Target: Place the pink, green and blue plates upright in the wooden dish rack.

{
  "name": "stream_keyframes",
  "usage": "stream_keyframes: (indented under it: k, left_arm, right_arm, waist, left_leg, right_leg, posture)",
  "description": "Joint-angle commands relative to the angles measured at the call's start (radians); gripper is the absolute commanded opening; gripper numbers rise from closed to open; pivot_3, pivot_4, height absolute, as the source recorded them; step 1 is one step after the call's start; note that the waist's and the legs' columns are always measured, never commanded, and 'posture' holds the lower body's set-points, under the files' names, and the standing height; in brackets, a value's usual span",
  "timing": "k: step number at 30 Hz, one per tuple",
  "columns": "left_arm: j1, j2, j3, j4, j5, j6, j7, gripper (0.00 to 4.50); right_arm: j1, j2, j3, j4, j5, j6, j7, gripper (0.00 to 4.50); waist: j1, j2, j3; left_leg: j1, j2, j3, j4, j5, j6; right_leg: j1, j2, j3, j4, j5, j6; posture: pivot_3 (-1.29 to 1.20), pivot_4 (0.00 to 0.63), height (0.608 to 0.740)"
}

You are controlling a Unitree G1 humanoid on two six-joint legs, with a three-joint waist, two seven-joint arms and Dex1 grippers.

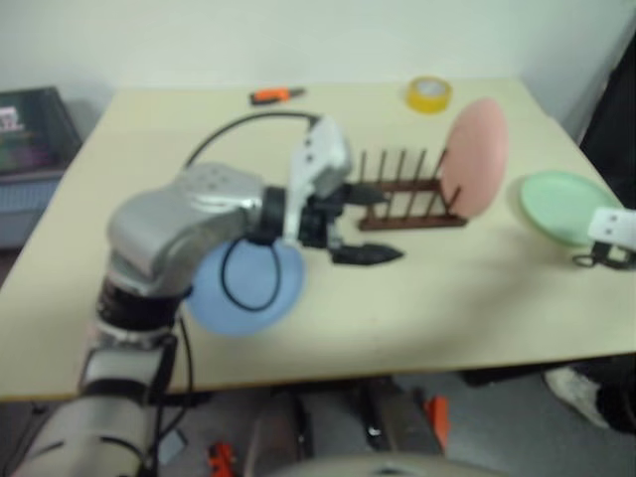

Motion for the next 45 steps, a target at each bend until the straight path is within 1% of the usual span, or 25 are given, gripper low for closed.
stream_keyframes:
  k: [1,23,26,33,34,45]
  left_arm:
    - [0.005,0.006,0.030,-0.047,-0.018,0.007,0.015,4.50]
    - [0.006,0.003,0.032,-0.057,-0.039,0.032,0.034,4.50]
    - [0.003,0.001,0.031,-0.055,-0.039,0.030,0.037,4.50]
    - [0.004,0.006,0.032,-0.056,-0.040,0.033,0.036,4.50]
    - [0.004,0.006,0.032,-0.056,-0.040,0.034,0.036,4.50]
    - [0.002,0.005,0.027,-0.050,-0.033,0.028,0.037,4.50]
  right_arm:
    - [-0.009,-0.013,-0.003,0.001,0.000,-0.011,-0.003,3.24]
    - [-0.005,-0.022,-0.002,0.000,0.005,-0.029,0.041,3.24]
    - [-0.004,-0.021,-0.005,0.000,0.008,-0.029,0.044,2.71]
    - [-0.003,-0.020,-0.016,0.002,0.025,-0.019,0.055,0.27]
    - [-0.002,-0.020,-0.017,0.002,0.027,-0.018,0.056,0.02]
    - [0.006,-0.025,-0.021,0.001,0.036,-0.016,0.029,0.02]
  waist:
    - [0.000,0.000,0.000]
    - [0.000,0.000,0.000]
    - [0.000,0.000,0.000]
    - [0.000,0.000,0.000]
    - [0.000,0.000,0.000]
    - [0.000,0.000,0.000]
  left_leg:
    - [0.000,0.000,0.000,0.000,0.000,0.000]
    - [0.000,0.000,0.000,0.000,0.000,0.000]
    - [0.000,0.000,0.000,0.000,0.000,0.000]
    - [0.000,0.000,0.000,0.000,0.000,0.000]
    - [0.000,0.000,0.000,0.000,0.000,0.000]
    - [0.000,-0.001,-0.001,0.000,0.000,0.000]
  right_leg:
    - [0.000,0.000,0.000,0.000,0.000,0.000]
    - [0.000,0.000,0.000,0.000,0.000,0.000]
    - [0.001,0.000,0.000,0.000,0.000,0.000]
    - [0.001,0.000,0.000,0.000,0.000,0.000]
    - [0.001,0.000,0.000,0.000,0.000,0.000]
    - [0.001,-0.001,0.000,0.000,0.000,0.000]
  posture:
    - [0.00,0.150,0.740]
    - [0.00,0.150,0.740]
    - [0.00,0.150,0.740]
    - [0.00,0.150,0.740]
    - [0.00,0.150,0.740]
    - [0.00,0.150,0.740]
